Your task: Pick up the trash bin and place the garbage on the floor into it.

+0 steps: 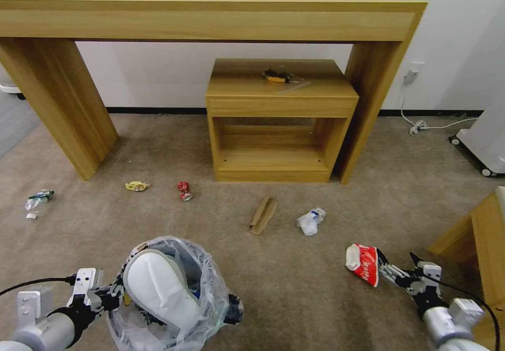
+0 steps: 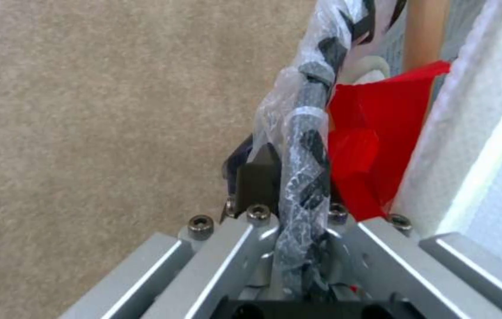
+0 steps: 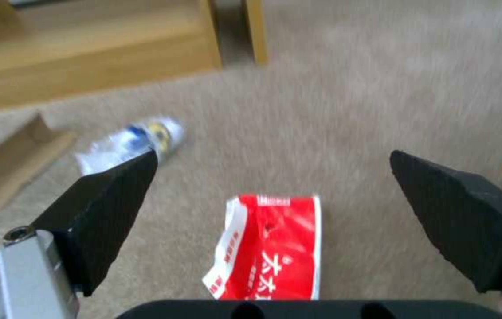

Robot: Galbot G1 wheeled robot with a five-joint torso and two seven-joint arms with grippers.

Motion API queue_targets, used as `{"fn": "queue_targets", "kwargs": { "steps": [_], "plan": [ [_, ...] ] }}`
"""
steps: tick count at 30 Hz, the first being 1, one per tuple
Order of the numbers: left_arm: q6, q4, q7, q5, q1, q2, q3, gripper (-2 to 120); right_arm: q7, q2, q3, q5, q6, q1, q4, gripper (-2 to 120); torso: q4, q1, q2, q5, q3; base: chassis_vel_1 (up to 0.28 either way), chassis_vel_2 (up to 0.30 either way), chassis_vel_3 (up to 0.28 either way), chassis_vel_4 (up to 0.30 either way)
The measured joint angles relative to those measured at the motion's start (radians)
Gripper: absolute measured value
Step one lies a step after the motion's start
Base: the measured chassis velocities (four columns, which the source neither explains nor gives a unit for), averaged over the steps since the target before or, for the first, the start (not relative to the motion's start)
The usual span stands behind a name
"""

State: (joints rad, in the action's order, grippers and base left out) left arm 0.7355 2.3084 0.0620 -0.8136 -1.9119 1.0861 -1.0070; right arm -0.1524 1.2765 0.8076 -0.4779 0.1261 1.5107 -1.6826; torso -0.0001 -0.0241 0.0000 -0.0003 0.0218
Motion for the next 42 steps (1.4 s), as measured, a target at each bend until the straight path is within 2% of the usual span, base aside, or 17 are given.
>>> {"fn": "queue_targets", "kwargs": {
  "steps": [6, 14, 17, 21, 22, 25, 35, 39, 41, 42],
  "plan": [
    [0.000, 0.005, -0.013, 0.011, 0.006, -0.001, 0.019, 0, 0.129, -0.006, -0.132, -0.011, 0.133, -0.145, 0.146, 100, 0.0003, 0.000, 0.000, 0.0000, 0.000, 0.010, 0.023, -0.009, -0.007],
    [0.000, 0.008, -0.032, 0.010, 0.030, -0.012, 0.048, 0, 0.234, -0.005, -0.190, -0.028, 0.251, -0.237, 0.227, 97, 0.0004, 0.000, 0.000, -0.0001, 0.000, 0.002, 0.008, -0.001, -0.002],
    [0.000, 0.000, -0.041, 0.007, 0.051, -0.024, 0.072, 0, 0.245, -0.006, -0.186, -0.028, 0.258, -0.240, 0.243, 91, -0.0005, 0.000, 0.000, -0.0003, 0.000, 0.000, 0.000, 0.000, 0.000],
    [0.000, -0.002, -0.050, 0.005, 0.055, -0.026, 0.085, 0, 0.238, -0.009, -0.195, -0.026, 0.253, -0.258, 0.271, 78, 0.0000, 0.000, 0.000, -0.0001, 0.000, 0.000, 0.000, 0.000, 0.000],
    [0.000, -0.002, -0.053, 0.005, 0.056, -0.026, 0.088, 0, 0.233, -0.011, -0.198, -0.024, 0.249, -0.265, 0.277, 71, 0.0002, 0.000, 0.000, 0.0000, 0.000, 0.000, 0.000, 0.000, 0.000],
    [0.000, -0.002, -0.059, 0.002, 0.062, -0.026, 0.094, 0, 0.220, -0.014, -0.203, -0.019, 0.240, -0.272, 0.284, 65, 0.0001, 0.000, 0.000, -0.0002, 0.000, 0.000, 0.000, 0.000, 0.000],
    [0.000, 0.010, -0.085, -0.010, 0.070, -0.033, 0.116, 0, 0.202, -0.018, -0.215, -0.020, 0.240, -0.301, 0.322, 54, 0.0000, 0.000, 0.000, 0.0000, 0.000, 0.000, 0.000, 0.000, 0.000],
    [0.000, 0.016, -0.099, -0.022, 0.075, -0.039, 0.121, 0, 0.196, -0.017, -0.218, -0.029, 0.240, -0.312, 0.336, 45, 0.0001, 0.000, 0.000, -0.0002, 0.000, 0.000, 0.000, 0.000, 0.000],
    [0.000, 0.020, -0.105, -0.027, 0.077, -0.042, 0.122, 0, 0.196, -0.017, -0.220, -0.034, 0.240, -0.315, 0.340, 39, 0.0000, 0.000, 0.000, -0.0001, 0.000, 0.000, 0.000, 0.000, 0.000],
    [0.000, 0.021, -0.106, -0.029, 0.077, -0.042, 0.122, 0, 0.196, -0.017, -0.220, -0.035, 0.240, -0.315, 0.341, 30, 0.0000, 0.000, 0.000, -0.0001, 0.000, 0.000, 0.000, 0.000, 0.000]
  ]
}}
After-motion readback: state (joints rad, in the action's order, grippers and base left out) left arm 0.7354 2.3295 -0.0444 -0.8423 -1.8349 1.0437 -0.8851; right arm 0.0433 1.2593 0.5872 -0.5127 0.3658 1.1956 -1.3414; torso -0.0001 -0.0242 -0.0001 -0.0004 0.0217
